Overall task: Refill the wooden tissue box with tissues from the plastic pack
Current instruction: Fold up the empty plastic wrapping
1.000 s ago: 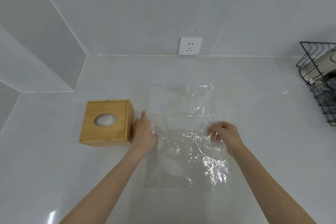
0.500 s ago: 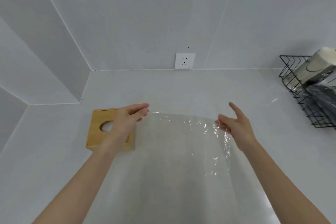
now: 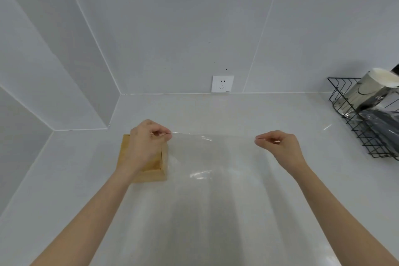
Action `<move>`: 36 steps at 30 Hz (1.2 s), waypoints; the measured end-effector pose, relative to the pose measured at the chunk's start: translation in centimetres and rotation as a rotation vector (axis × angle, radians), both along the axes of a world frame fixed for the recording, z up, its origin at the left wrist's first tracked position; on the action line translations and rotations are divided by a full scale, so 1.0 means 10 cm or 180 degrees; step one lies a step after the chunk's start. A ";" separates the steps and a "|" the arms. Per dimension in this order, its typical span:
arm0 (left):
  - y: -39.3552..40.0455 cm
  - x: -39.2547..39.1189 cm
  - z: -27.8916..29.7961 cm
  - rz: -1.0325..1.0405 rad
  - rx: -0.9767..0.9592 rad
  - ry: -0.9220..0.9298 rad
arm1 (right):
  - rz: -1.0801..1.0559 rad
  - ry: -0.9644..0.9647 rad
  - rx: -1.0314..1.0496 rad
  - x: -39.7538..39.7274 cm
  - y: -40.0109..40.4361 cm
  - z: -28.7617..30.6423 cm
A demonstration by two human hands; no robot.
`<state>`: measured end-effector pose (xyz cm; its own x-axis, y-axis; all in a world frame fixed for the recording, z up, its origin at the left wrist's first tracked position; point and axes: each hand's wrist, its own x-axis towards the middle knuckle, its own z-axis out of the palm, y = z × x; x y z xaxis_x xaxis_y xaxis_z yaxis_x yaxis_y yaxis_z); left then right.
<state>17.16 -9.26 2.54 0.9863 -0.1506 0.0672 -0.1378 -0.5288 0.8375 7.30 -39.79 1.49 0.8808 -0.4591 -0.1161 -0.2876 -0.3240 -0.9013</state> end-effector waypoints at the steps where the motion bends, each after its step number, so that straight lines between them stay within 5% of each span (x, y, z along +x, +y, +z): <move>1: 0.01 -0.02 0.00 -0.0010 0.0024 -0.0009 | 0.0027 -0.0003 -0.0210 0.00 -0.02 0.01; 8: -0.07 -0.19 0.12 -0.0567 -0.0049 -0.0005 | 0.0990 0.0434 -0.2162 0.04 -0.04 0.21; 13: -0.26 -0.29 0.34 -0.1069 -0.0482 -0.0059 | 0.1788 0.0406 -0.1617 0.11 0.30 0.45; 17: -0.11 -0.21 0.52 -0.0575 -0.1423 0.0254 | 0.1838 0.0375 -0.0557 0.09 0.34 0.69; 21: 0.06 -0.06 0.37 -0.0113 -0.2462 0.1631 | 0.1708 -0.0169 0.0904 0.04 0.24 0.86; 25: -0.05 -0.27 0.15 -0.0589 -0.3084 0.2694 | 0.0969 -0.0298 0.2154 0.08 0.34 0.69; 28: -0.12 -0.40 0.05 -0.0954 -0.3415 0.3000 | 0.0764 -0.0075 0.2433 0.08 0.45 0.44; 31: -0.13 -0.38 0.04 -0.1206 -0.3278 0.2948 | 0.0724 0.0183 0.2315 0.07 0.51 0.24; 36: -0.16 -0.30 -0.05 -0.0790 -0.2027 0.2493 | 0.0804 0.0517 0.1926 0.04 0.49 0.11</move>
